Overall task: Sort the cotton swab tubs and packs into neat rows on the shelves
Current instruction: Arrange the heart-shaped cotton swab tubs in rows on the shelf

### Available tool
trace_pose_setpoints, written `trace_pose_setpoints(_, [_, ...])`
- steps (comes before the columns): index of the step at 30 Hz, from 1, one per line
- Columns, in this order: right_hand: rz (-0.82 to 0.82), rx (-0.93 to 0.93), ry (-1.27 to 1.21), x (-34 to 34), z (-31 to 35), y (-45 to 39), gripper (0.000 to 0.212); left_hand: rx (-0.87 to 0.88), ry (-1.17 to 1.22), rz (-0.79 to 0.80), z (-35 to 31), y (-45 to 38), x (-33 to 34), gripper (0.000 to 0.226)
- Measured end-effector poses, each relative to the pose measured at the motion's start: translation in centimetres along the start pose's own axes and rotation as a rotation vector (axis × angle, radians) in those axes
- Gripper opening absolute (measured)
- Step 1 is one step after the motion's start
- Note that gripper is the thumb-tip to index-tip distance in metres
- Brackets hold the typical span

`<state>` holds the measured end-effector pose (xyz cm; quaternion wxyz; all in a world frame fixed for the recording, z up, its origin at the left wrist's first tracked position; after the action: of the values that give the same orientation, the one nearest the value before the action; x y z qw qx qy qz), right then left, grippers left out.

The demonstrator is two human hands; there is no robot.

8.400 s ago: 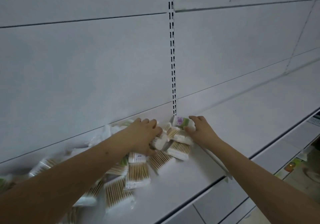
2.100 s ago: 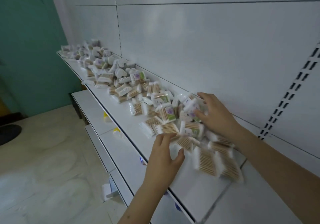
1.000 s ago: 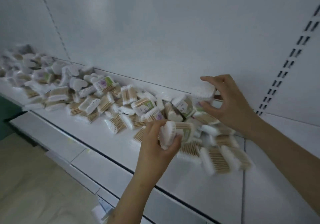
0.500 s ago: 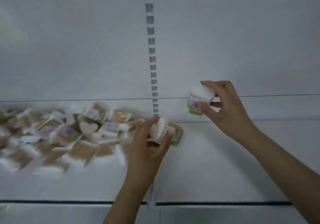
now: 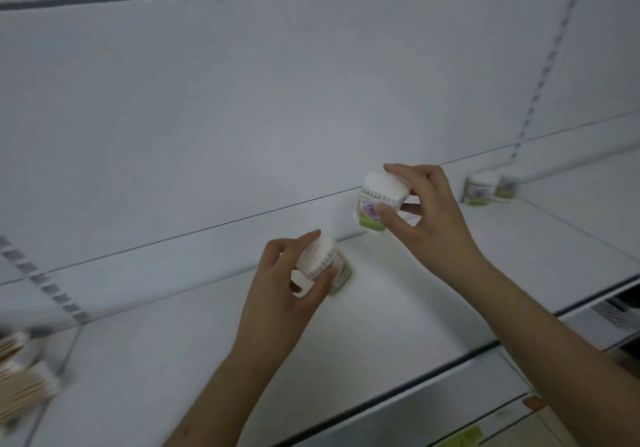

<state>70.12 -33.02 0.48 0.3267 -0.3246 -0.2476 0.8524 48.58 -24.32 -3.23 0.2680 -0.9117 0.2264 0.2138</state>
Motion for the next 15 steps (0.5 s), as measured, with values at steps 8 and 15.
trace_pose_setpoints(8, [-0.112, 0.082, 0.131, -7.5, -6.3, 0.4, 0.051, 0.124, -0.049, 0.139, -2.0, -5.8, 9.1, 0.054])
trace_pose_setpoints(15, [-0.168, 0.110, 0.224, -12.1, -10.3, -0.8, 0.049, 0.169, -0.048, 0.185, -2.2, -8.7, 15.2, 0.047])
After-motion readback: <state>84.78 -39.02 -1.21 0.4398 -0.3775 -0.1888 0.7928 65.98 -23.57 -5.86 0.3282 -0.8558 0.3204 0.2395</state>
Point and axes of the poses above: each hand's wrist, its own y-axis away from the middle knuckle, its own x-axis out of the palm, z = x × y, the point moved 2 cm from there along -y, towards the middle knuckle, and after that the axes turned 6 degrees about -x, right-handed, at the moved point
